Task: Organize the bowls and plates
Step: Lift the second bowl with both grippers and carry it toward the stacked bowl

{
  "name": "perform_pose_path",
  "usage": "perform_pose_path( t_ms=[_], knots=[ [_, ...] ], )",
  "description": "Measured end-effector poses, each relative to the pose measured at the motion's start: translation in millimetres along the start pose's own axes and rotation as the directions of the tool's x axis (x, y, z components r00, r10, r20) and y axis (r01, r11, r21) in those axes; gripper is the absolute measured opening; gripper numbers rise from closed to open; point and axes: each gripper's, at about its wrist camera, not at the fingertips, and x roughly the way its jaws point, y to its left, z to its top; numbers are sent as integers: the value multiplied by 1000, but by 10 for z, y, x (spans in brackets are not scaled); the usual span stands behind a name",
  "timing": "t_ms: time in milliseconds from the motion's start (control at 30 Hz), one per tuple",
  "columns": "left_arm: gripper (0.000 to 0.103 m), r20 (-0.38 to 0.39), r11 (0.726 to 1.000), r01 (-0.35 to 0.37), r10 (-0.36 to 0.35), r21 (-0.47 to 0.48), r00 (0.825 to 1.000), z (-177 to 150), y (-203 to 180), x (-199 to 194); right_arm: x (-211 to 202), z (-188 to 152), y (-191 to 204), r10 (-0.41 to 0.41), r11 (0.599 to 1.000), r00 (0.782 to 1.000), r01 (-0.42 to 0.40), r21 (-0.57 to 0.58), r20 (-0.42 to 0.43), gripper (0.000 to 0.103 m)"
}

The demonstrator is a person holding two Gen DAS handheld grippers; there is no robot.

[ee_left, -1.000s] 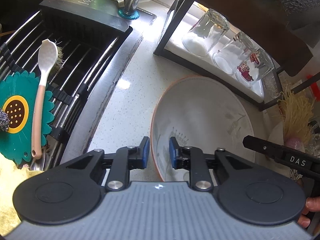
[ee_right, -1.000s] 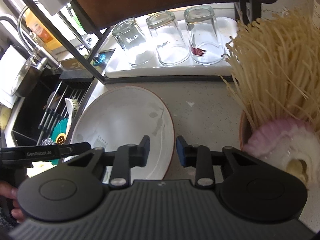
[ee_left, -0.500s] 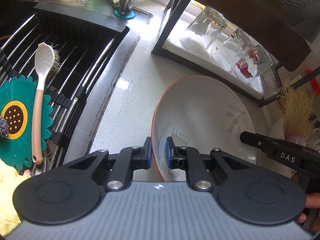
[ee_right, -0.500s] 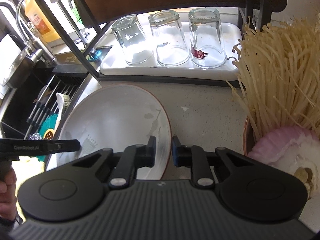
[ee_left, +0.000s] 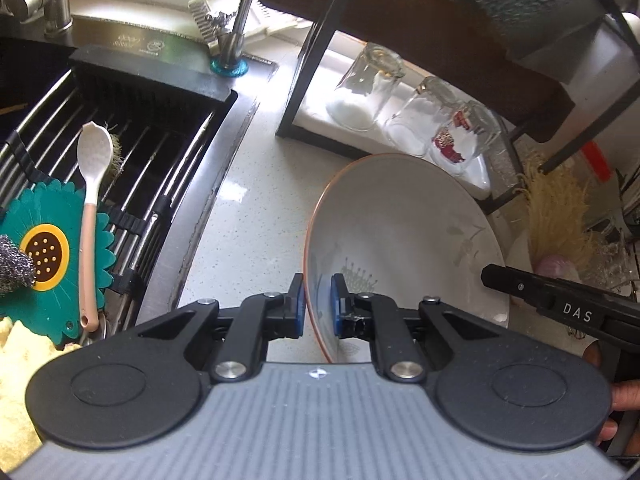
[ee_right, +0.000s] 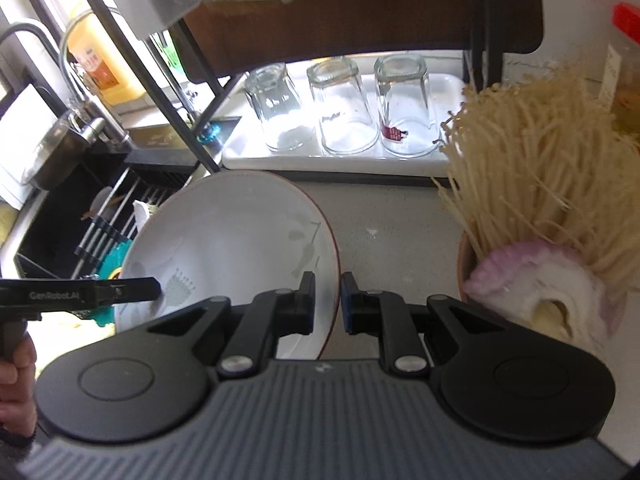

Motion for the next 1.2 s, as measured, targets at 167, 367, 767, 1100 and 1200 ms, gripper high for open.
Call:
perform_pose_path(
  t_ms=[167,367,767,1100,1200],
  knots=[
    [14,15,1000,15,-15,4,1000,-59,-89,-230,-253,-40,8,11,1000,999,-11,20,35,16],
    [14,24,1000,27,-27,5,999,-143,-258,-479,-548,-80,3,13,1000,998,-14,24,55,16],
    [14,-50,994,99,-96,53,994,-462,-562,-569,-1031,-486,-162,-42,995,994,33,90,97,16],
    [14,-164,979,171,-152,108,975,-649,-784,-341,-1259,-910,-400,-122,976,989,104,193,84,16],
    [14,-200,974,196,-171,113,965,-723,-867,-232,-1323,-998,-485,-156,968,984,135,211,83,16]
  ],
)
